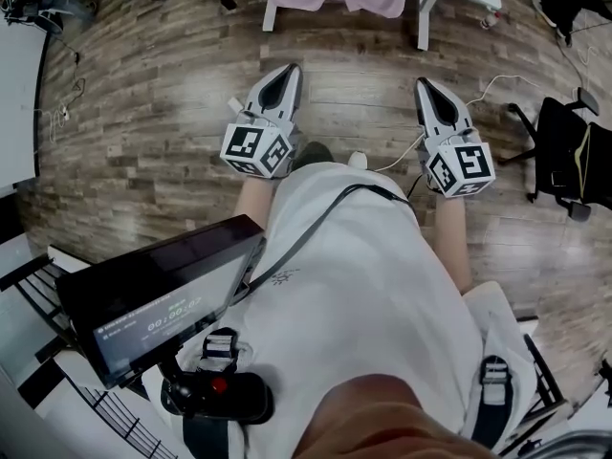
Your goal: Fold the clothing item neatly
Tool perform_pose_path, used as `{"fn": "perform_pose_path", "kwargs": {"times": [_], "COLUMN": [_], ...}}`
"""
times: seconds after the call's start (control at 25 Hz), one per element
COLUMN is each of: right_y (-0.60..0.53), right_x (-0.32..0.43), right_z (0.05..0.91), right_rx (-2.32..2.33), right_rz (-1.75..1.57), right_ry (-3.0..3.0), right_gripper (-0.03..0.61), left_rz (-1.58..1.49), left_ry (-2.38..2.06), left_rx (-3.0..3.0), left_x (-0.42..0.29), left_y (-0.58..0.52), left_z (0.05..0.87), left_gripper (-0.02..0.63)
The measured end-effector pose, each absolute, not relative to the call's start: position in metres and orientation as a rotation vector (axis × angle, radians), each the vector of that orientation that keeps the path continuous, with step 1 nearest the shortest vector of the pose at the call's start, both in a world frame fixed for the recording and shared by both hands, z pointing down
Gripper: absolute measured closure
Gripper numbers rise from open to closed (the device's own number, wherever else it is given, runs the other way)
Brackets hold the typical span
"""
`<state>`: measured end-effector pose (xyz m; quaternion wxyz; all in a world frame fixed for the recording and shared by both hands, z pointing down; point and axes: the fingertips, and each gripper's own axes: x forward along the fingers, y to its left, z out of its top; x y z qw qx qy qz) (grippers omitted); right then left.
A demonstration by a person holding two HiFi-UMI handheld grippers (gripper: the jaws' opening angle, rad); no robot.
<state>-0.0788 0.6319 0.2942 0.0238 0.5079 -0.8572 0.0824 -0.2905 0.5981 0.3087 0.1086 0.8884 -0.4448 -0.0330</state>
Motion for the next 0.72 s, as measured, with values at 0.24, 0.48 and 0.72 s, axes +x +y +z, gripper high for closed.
{"fn": "perform_pose_path", "kwargs": {"times": [0.24, 0.48, 0.72], "right_y": [0.6288, 0.6216, 0.6216], "right_x": [-0.0796, -0.0851, -0.0851], "right_z": [0.2941, 0.2911, 0.2917], "right_rx": [1.535, 1.523, 1.544], "right_rz": [0.27, 0.264, 0.249], "right_ry": [-2.678, -2.68, -2.677], "right_gripper": [0.577, 0.577, 0.577], "left_rz": [-0.077, -0.084, -0.093], "left_ry": [-1.323, -1.342, -1.331], "left_rx": [2.614, 2.607, 2.613], "left_x": [-0.2878, -0.2929, -0.293], "left_y": [0.6003, 0.5949, 0.5954], "left_z": [0.3064, 0.3042, 0.3069], "left_gripper": [0.621, 0.621, 0.621]}}
